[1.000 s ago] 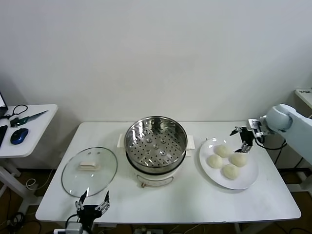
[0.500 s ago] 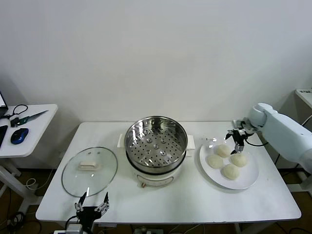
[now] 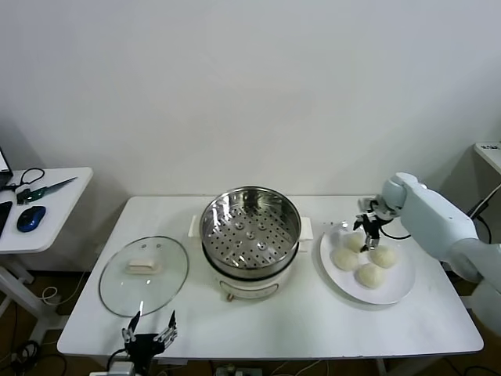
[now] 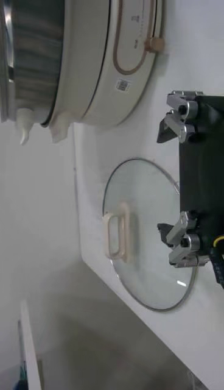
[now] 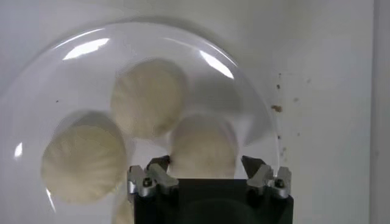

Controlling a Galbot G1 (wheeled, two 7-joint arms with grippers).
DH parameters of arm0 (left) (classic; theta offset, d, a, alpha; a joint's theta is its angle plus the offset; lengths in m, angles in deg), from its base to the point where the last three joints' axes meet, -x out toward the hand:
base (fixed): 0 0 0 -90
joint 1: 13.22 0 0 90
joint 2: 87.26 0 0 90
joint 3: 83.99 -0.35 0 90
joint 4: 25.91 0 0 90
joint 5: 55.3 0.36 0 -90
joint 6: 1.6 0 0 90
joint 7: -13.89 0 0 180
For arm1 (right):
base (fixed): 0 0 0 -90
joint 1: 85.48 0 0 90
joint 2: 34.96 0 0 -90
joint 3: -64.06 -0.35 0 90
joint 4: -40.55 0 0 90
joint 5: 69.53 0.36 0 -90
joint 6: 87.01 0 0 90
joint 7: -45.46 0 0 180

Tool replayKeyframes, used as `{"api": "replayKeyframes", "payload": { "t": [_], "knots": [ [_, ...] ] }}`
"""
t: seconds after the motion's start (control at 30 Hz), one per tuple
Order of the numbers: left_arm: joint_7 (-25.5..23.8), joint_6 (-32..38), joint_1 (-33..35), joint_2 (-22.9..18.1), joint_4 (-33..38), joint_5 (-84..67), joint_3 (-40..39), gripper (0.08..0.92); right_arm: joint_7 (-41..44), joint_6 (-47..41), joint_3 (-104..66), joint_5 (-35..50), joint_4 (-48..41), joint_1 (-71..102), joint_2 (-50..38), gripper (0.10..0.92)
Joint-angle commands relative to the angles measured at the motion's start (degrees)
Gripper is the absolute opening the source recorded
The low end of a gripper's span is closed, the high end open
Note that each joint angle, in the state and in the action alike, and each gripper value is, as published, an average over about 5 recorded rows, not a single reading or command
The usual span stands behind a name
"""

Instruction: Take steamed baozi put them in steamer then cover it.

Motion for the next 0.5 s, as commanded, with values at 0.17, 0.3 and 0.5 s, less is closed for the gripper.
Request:
{"api": "replayKeyframes", "payload": {
  "t": [0.17, 0.3, 0.5],
  "knots": [
    [0.2, -0.3, 0.2, -0.1, 0.4, 0.1, -0.1, 0.823, 0.7, -0.2, 3.7, 3.8, 3.4, -3.8, -1.0, 0.646],
    [0.3, -0.2, 0.2, -0.1, 0.6, 0.2, -0.1, 0.823, 0.8, 0.4, 18.2, 14.5, 14.0, -16.2, -4.7, 0.645],
    [0.6, -0.1, 0.5, 0.1, 0.5, 0.4, -0.3, 0.823, -0.1, 8.9, 42.3, 30.5, 31.7, -44.6, -3.7, 0.645]
  ]
}}
